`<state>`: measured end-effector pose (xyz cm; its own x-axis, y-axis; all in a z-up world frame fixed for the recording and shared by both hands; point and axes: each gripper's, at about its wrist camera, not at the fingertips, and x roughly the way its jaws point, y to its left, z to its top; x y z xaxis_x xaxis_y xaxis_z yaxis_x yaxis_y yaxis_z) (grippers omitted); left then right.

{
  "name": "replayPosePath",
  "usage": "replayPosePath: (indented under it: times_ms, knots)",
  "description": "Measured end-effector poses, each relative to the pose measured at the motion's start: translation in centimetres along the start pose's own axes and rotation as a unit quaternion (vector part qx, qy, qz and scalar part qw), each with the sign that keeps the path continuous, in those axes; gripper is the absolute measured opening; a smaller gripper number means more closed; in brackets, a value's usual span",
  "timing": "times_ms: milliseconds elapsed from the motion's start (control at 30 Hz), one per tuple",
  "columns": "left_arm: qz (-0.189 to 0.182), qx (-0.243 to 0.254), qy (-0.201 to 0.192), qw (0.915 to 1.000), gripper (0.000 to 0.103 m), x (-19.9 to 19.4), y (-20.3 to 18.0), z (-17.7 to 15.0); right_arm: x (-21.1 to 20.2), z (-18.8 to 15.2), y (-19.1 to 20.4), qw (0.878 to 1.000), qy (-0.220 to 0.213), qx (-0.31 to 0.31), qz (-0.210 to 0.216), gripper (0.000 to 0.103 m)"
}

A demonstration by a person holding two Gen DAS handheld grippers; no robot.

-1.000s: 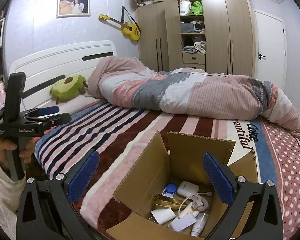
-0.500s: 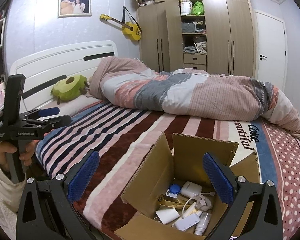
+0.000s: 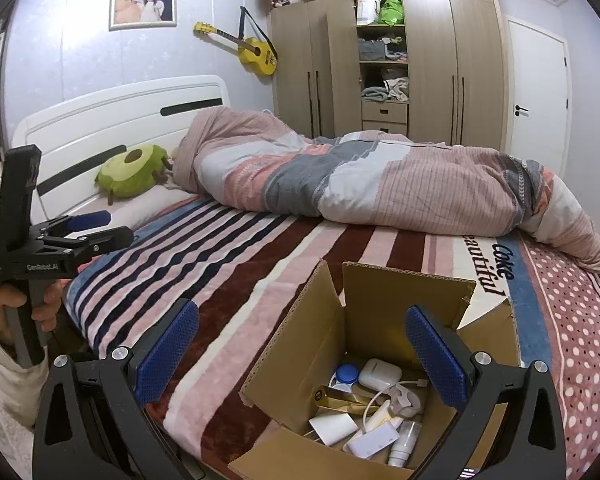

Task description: Organize rigid objects

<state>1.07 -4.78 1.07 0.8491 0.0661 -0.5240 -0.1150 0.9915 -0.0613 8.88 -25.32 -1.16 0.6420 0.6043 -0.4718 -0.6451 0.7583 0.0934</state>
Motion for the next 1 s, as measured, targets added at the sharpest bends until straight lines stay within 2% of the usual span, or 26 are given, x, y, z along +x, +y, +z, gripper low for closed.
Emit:
replayPosePath:
  times_ms: [1000]
  knots:
    - [-0.004,0.001,-0.003,1.0,0.103,-0.35,-0.03,-0.1,0.08,-0.31,-0.61,1.0,0.002,0.0,-0.002,0.103]
